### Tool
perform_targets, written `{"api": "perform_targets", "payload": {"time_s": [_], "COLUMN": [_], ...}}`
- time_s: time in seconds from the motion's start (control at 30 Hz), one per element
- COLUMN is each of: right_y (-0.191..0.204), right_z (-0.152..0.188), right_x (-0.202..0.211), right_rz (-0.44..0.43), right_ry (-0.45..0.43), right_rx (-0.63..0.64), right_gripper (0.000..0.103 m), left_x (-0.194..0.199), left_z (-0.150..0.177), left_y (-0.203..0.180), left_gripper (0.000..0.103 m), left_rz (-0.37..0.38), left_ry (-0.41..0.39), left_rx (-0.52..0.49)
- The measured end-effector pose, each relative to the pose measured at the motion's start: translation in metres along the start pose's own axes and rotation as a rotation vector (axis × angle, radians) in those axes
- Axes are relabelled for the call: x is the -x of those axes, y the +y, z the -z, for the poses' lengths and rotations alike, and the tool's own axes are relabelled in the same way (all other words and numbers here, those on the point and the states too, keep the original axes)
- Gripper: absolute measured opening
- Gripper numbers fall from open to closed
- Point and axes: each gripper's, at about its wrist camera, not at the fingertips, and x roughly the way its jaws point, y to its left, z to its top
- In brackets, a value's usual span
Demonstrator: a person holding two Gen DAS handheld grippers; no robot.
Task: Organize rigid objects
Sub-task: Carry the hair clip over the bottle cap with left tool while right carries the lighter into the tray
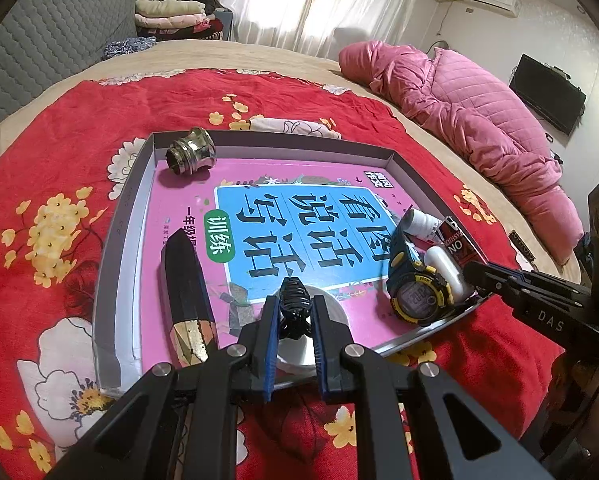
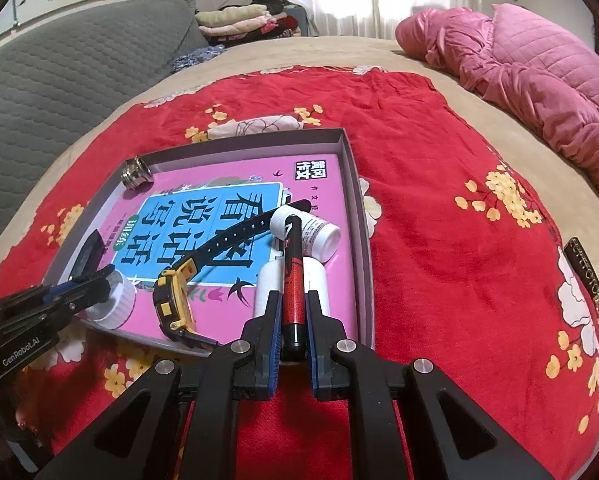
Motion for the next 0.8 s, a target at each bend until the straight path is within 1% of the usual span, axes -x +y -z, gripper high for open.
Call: {"api": "perform_targets", "payload": {"time_s": [0.5,0.8], "right_y": [-0.0018,-0.0034], "right_z": [0.0001,0.0016], "right_x": [0.0009,0.0017], "right_rz": [0.000,-0.014], "right_ry": [-0.002,0.002], "right_rx": [-0.007,-0.029], "right_gripper": [0.011,0.011], "left_x": [0.0004,0.0009], "left_z": [0.0004,0.0011], "left_y": [-0.0005,-0.0012], "left_gripper": [0.016,0.016], "left_rz": [0.004,0.006], "left_ry": [-0.001,-0.002], "left_rx": [0.000,-0.002]}}
